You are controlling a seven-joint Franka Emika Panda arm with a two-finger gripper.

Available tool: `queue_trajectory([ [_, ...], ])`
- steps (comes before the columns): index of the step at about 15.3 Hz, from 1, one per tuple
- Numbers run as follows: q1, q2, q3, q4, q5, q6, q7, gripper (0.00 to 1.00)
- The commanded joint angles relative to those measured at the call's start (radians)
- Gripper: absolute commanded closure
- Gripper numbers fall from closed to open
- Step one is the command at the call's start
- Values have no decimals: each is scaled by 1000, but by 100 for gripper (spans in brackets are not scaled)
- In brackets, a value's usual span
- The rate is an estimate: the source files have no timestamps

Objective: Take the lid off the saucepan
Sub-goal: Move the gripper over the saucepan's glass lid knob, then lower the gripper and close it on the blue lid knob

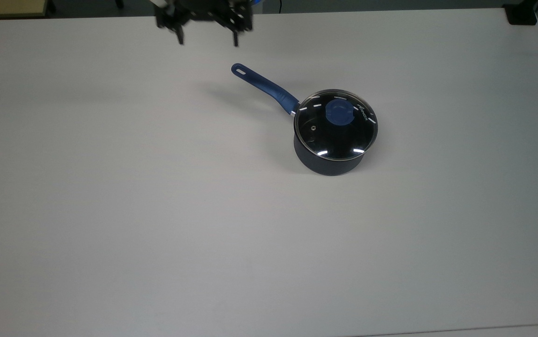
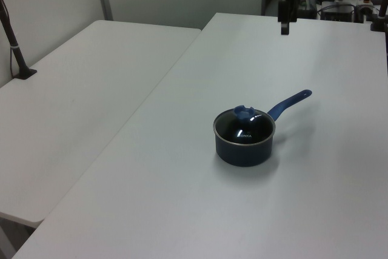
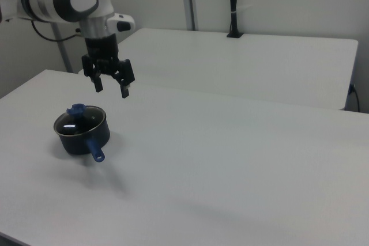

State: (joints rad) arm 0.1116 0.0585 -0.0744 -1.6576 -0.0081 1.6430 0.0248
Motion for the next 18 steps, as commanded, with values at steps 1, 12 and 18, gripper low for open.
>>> queue_trajectory([
  [1, 92, 76, -18, 16, 48, 81, 27, 0],
  [12, 339, 234, -27, 102, 71, 195, 220, 0],
  [18, 364, 343, -28, 159, 66, 205, 299, 0],
])
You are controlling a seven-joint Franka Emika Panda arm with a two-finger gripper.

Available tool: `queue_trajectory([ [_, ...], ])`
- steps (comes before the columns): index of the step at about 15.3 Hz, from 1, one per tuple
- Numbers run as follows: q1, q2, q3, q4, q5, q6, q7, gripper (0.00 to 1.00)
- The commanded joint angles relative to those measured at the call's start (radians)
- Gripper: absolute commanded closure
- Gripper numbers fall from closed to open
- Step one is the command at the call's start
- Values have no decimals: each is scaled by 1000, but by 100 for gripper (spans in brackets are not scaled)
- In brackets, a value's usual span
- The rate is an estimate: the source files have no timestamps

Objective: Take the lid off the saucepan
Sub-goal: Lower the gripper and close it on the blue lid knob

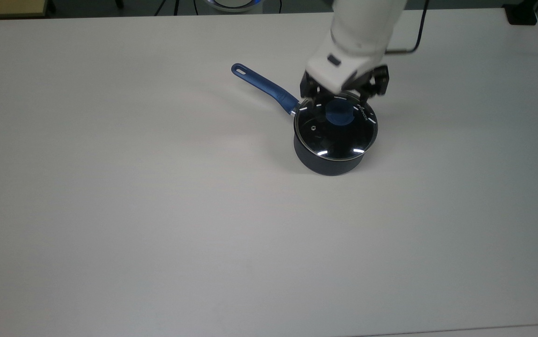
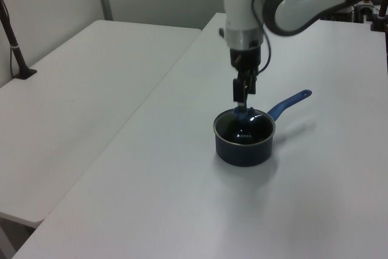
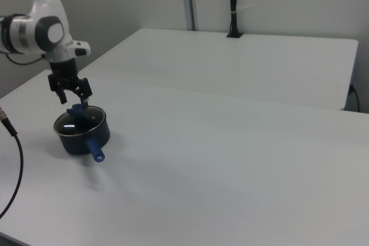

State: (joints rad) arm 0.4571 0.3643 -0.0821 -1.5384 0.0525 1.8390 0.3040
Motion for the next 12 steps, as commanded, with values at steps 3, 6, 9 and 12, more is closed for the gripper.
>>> queue_trajectory([
  [3, 20, 45, -19, 40, -2, 39, 40, 0],
  [6, 31, 67, -19, 40, -11, 42, 43, 0],
  [9, 41, 68, -15, 40, -48, 40, 47, 6],
  [12, 43, 68, -13, 38, -54, 40, 47, 27],
])
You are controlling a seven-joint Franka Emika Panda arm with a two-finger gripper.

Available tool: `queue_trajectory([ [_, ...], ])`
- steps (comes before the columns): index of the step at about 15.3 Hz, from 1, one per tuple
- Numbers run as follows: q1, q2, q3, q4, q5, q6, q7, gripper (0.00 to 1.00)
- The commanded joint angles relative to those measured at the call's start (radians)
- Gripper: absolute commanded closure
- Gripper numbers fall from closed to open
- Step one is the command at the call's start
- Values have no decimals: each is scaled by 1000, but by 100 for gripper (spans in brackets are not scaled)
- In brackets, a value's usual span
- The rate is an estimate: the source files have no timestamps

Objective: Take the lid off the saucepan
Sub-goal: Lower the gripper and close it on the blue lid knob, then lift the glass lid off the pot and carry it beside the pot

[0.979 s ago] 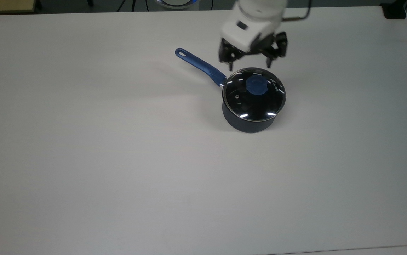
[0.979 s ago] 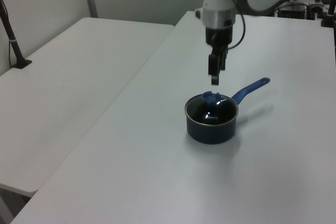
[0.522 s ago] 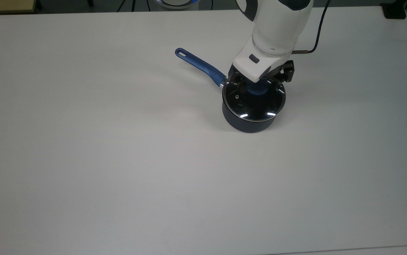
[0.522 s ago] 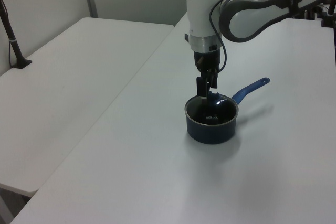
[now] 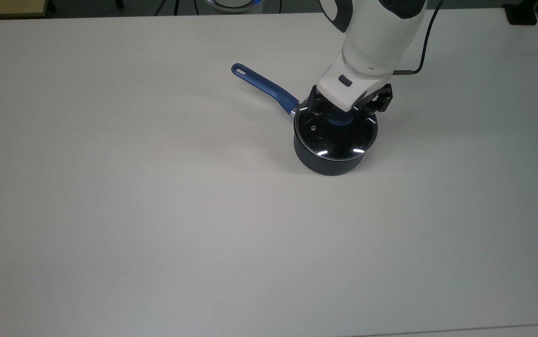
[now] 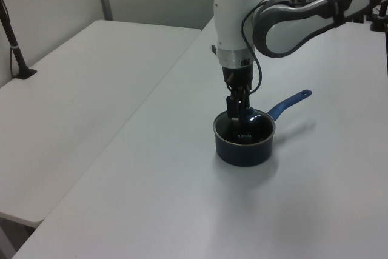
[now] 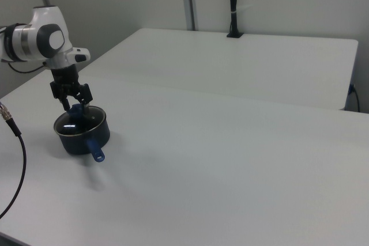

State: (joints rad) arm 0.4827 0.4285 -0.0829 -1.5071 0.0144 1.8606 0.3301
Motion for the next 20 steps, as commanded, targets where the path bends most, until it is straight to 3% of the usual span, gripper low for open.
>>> queue_trajectory([
  [1, 17, 4, -14, 7, -14, 18, 21, 34],
  [4, 17, 3, -14, 8, -11, 17, 21, 52],
  [7, 17, 3, -14, 8, -10, 17, 20, 61],
  [10, 19, -7, -24, 10, -7, 6, 15, 65],
  [20, 8, -56, -58, 88, 9, -130, -28, 66],
])
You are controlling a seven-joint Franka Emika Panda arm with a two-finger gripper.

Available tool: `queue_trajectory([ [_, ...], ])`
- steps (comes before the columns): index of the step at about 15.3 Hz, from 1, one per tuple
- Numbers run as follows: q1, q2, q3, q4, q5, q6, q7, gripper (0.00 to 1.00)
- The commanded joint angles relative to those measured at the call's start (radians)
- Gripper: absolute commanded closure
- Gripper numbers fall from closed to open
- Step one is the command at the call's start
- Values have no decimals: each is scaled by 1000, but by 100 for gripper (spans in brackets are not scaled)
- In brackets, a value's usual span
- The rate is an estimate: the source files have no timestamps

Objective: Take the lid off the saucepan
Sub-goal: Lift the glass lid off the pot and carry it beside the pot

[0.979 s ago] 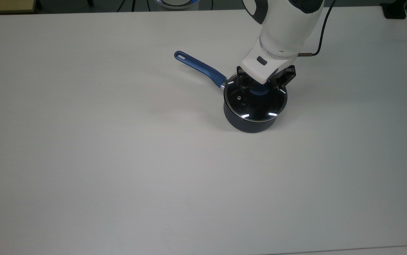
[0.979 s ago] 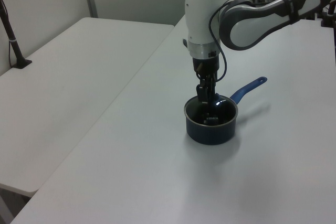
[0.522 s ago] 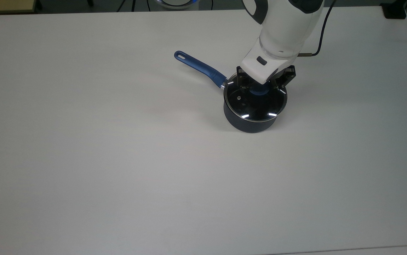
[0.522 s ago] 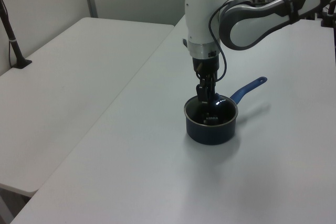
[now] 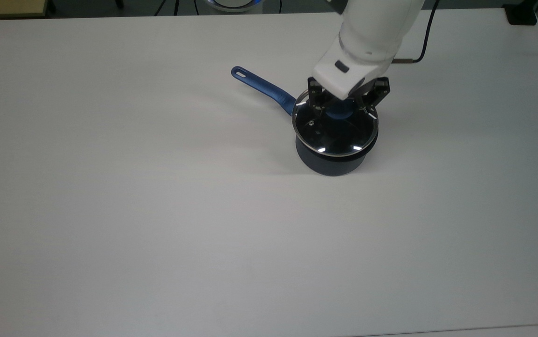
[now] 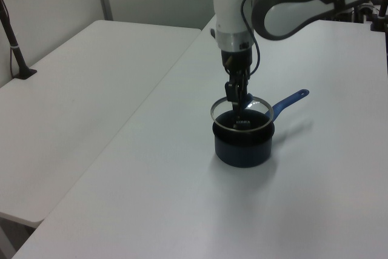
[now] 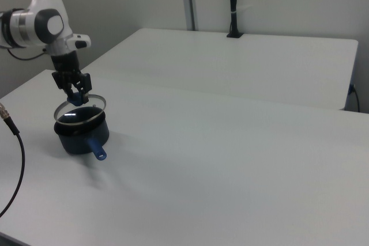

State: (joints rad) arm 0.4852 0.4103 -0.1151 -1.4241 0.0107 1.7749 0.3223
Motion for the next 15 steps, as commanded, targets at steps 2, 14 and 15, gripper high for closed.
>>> queue_trajectory([
  [2, 3, -45, -28, 5, 9, -46, -26, 66],
  [14, -152, -48, -198, 14, 12, -49, -293, 66],
  [15, -181, -47, -199, 13, 12, -48, -316, 66],
])
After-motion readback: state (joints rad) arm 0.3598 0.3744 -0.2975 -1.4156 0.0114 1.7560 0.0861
